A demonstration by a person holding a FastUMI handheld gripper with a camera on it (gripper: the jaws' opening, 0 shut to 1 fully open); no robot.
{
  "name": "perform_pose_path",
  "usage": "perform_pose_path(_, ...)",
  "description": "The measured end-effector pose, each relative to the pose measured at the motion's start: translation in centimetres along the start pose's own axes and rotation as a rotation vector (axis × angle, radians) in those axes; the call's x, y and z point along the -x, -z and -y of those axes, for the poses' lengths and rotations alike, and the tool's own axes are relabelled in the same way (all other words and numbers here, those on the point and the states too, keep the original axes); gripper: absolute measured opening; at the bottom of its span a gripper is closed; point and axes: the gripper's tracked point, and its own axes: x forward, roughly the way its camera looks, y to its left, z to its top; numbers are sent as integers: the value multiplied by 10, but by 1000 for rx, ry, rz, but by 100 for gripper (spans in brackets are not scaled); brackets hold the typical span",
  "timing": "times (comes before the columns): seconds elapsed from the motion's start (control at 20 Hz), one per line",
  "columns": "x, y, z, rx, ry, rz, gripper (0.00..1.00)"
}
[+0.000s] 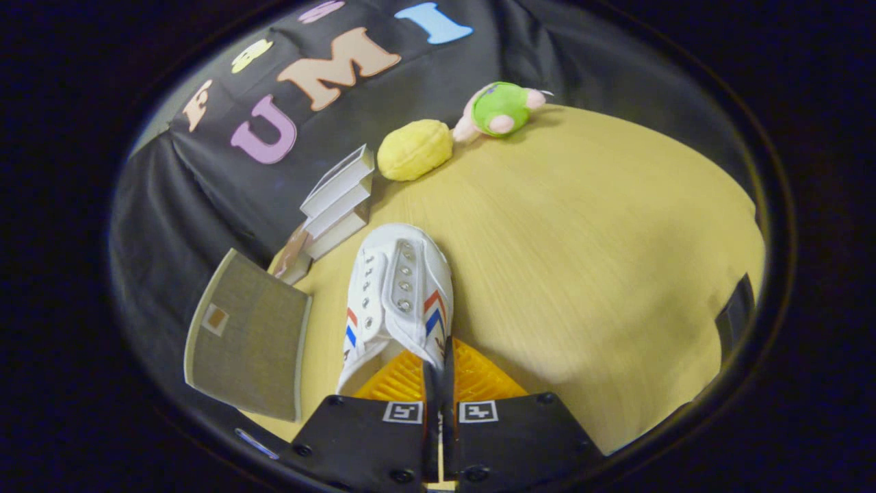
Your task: Open the storage box then place both shoes into the box .Put the left shoe in first, then the right shoe, with the right side of both shoes facing outward in a uniform manner.
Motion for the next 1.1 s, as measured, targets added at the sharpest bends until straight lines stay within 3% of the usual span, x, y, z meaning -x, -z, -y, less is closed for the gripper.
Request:
perform_pose_path(0.3,5,3,-3,-88,-58,-24,5)
perform_pose_path(0.55,24,12,-33,-135,-171,-64,5)
perform_pose_path(1.1,70,15,-146,-91,-409,-91,5)
